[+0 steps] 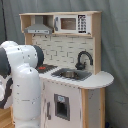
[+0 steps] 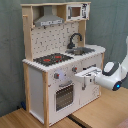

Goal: Play with the kitchen

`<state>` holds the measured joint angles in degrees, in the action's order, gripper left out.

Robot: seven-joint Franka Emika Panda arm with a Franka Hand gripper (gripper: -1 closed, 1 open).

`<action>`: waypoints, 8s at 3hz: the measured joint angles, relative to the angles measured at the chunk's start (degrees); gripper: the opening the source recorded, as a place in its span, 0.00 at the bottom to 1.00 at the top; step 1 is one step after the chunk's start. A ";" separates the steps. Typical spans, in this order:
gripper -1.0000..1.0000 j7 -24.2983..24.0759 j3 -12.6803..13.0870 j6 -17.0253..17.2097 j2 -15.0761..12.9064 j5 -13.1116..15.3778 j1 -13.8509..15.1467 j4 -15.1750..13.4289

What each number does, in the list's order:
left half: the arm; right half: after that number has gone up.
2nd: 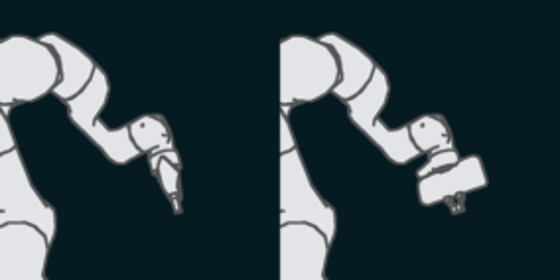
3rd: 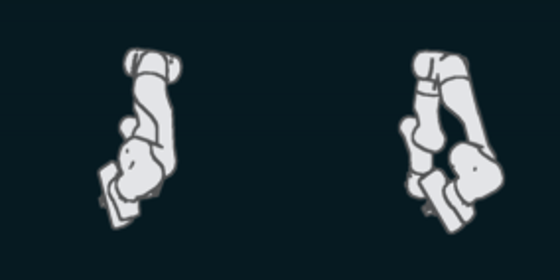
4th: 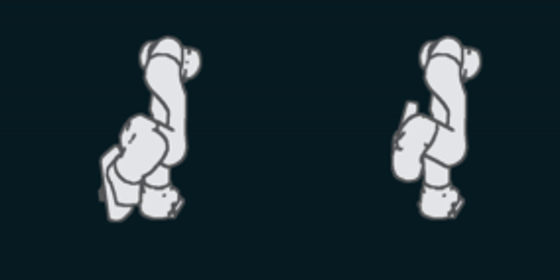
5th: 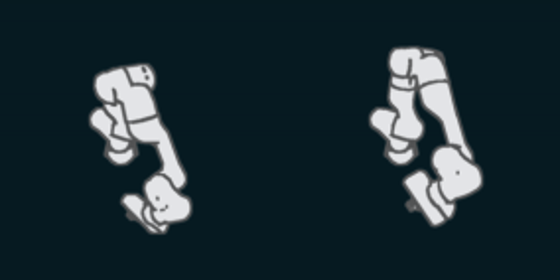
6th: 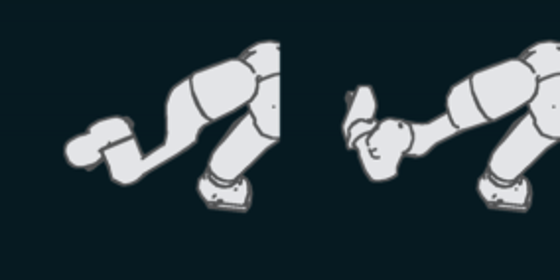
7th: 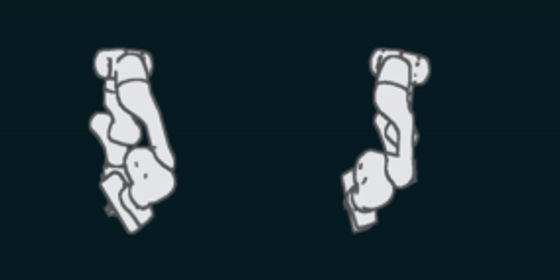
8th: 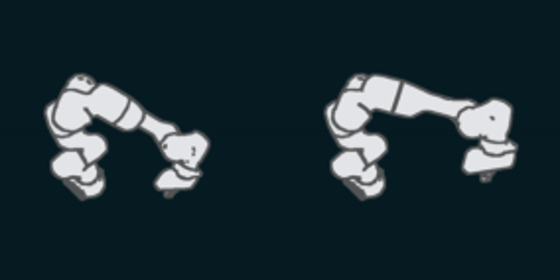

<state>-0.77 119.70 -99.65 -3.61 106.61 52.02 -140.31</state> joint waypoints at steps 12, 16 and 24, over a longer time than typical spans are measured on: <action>1.00 -67.02 8.27 -2.27 3.87 3.95 4.46 -5.85; 1.00 -91.18 12.74 0.79 11.37 2.73 4.45 -3.69; 1.00 -109.92 14.14 -9.64 32.51 -6.52 19.51 7.36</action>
<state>-110.69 133.84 -109.29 28.90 100.09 71.53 -132.95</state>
